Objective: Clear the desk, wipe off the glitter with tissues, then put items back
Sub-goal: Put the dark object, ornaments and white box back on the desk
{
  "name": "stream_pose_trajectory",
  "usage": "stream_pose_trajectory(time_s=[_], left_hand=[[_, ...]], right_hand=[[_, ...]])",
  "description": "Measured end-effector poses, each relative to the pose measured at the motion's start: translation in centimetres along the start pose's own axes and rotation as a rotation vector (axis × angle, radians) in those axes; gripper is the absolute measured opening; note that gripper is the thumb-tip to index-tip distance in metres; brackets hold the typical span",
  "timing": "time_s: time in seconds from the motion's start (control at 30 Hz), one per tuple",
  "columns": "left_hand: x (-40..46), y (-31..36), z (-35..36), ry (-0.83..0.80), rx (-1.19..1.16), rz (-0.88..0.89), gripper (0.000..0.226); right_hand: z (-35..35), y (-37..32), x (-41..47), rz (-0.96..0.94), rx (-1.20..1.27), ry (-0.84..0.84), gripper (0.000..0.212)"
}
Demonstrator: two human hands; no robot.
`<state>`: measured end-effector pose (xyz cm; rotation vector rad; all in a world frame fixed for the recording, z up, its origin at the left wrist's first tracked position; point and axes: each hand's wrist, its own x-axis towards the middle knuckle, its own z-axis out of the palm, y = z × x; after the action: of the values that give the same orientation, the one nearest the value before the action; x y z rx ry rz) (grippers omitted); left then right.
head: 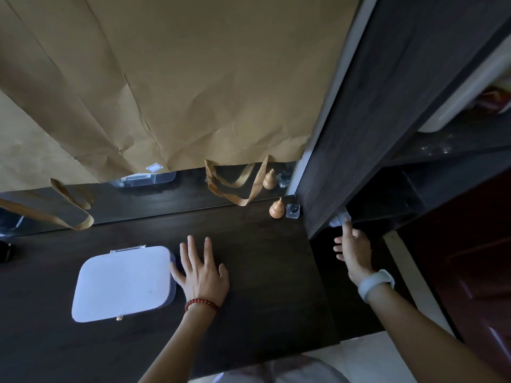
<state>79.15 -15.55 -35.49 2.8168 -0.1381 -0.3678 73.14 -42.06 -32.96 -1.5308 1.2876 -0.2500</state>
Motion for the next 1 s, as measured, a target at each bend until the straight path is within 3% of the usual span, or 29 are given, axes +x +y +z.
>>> stream_pose_trajectory(time_s=[0.2, 0.5, 0.6, 0.67, 0.83, 1.0], left_hand=[[-1.6, 2.9, 0.8, -0.06, -0.022, 0.101, 0.059], [-3.0, 5.2, 1.4, -0.092, -0.089, 0.186, 0.056], [-3.0, 6.4, 1.5, -0.083, -0.12, 0.24, 0.055], [-3.0, 7.2, 1.4, -0.068, -0.166, 0.28, 0.054], [-3.3, 9.4, 1.6, -0.09, -0.336, 0.407, 0.051], [-4.8, 12.8, 2.7, -0.309, -0.59, 0.394, 0.044]], right_hand=[[0.5, -1.4, 1.3, 0.127, 0.058, 0.004, 0.027], [-0.8, -1.8, 2.2, 0.34, 0.442, -0.107, 0.018], [-1.6, -1.2, 1.8, 0.29, 0.559, -0.114, 0.014], [-2.7, -0.2, 1.4, 0.217, 0.607, -0.082, 0.026], [-7.5, 4.0, -0.7, 0.064, 0.499, 0.054, 0.025], [-11.0, 8.2, -4.5, 0.025, 0.371, 0.115, 0.023]])
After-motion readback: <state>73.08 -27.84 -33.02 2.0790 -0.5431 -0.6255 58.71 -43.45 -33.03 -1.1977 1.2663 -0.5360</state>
